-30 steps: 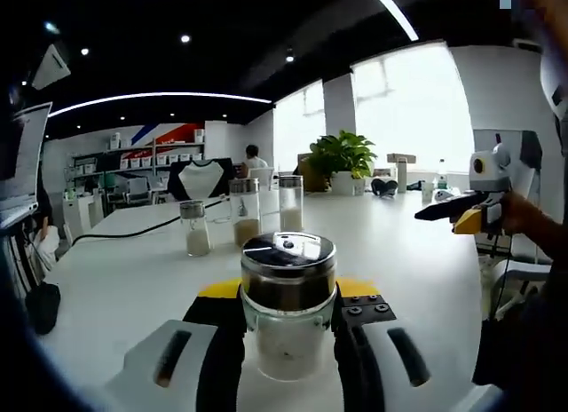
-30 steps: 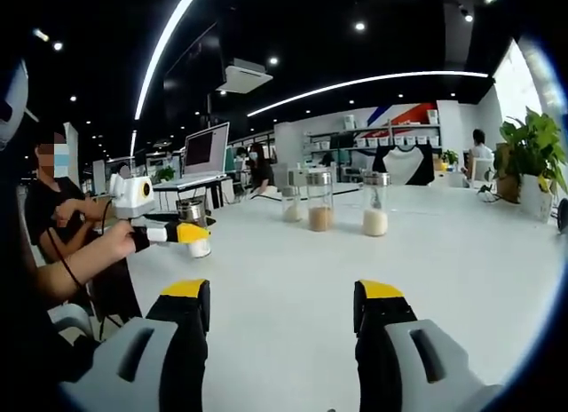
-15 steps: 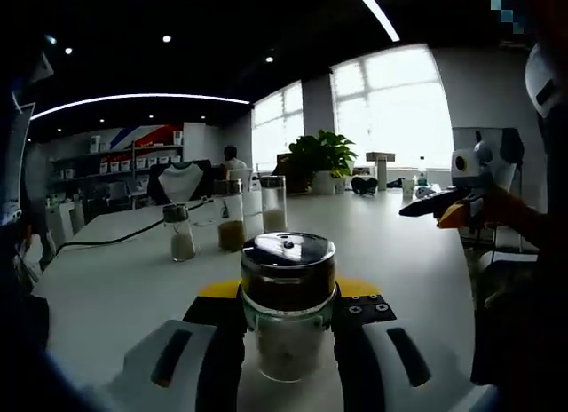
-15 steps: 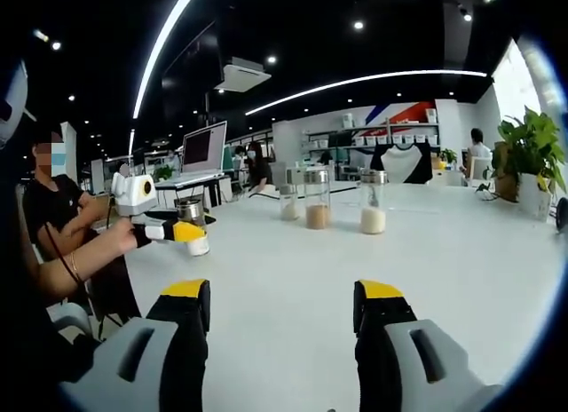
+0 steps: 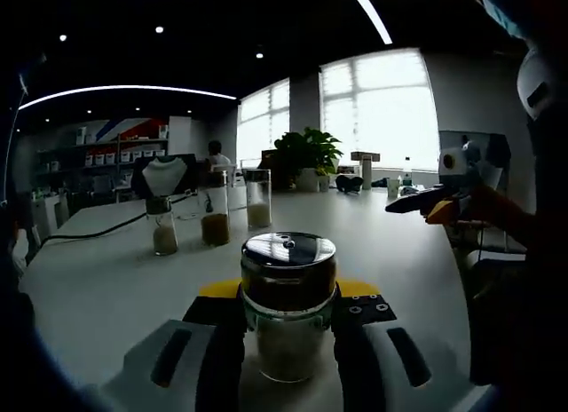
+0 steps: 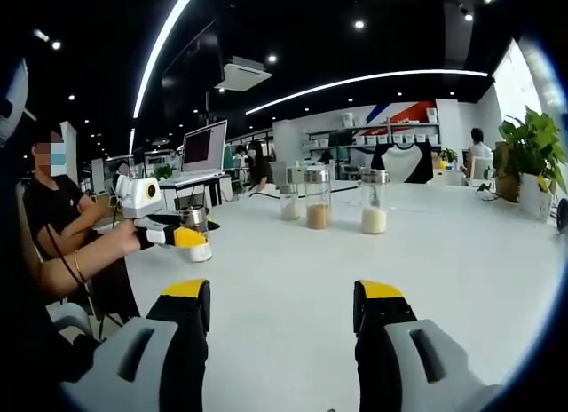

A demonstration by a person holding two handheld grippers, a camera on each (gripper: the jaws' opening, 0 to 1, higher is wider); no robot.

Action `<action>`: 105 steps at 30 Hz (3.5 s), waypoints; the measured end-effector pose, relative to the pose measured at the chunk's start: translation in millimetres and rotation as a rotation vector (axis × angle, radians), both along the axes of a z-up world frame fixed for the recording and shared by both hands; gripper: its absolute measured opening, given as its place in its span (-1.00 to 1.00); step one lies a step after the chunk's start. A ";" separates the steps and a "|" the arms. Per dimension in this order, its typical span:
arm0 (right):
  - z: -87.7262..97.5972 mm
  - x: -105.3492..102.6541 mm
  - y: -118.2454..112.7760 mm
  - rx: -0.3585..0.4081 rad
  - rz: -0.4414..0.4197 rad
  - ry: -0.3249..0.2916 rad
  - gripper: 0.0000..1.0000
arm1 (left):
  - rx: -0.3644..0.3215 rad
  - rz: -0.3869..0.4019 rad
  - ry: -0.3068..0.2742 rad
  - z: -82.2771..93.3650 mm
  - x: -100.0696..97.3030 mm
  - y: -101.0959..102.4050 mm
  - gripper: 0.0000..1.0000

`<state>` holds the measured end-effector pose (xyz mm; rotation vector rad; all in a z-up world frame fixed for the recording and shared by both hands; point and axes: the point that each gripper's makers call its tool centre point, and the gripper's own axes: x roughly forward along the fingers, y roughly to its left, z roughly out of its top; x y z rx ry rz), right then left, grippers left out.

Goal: Rotate the seasoning bottle until the label or dispensing opening points toward the visible target arrow and the bottle remains upright within the marked orientation range

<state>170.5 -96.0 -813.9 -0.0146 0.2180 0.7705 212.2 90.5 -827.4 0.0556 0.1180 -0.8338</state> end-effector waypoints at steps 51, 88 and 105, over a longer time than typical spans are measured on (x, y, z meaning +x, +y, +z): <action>-8.3 -0.1 0.0 0.008 -0.008 0.021 0.30 | -0.009 0.522 0.046 -0.5 10.5 16.1 0.09; -9.2 3.9 -12.9 0.001 -0.034 0.029 0.29 | 0.028 0.817 0.020 1.3 12.5 34.6 -0.16; -9.8 4.1 -9.7 -0.004 -0.031 0.028 0.28 | 0.003 0.757 0.020 0.9 12.5 33.0 -0.18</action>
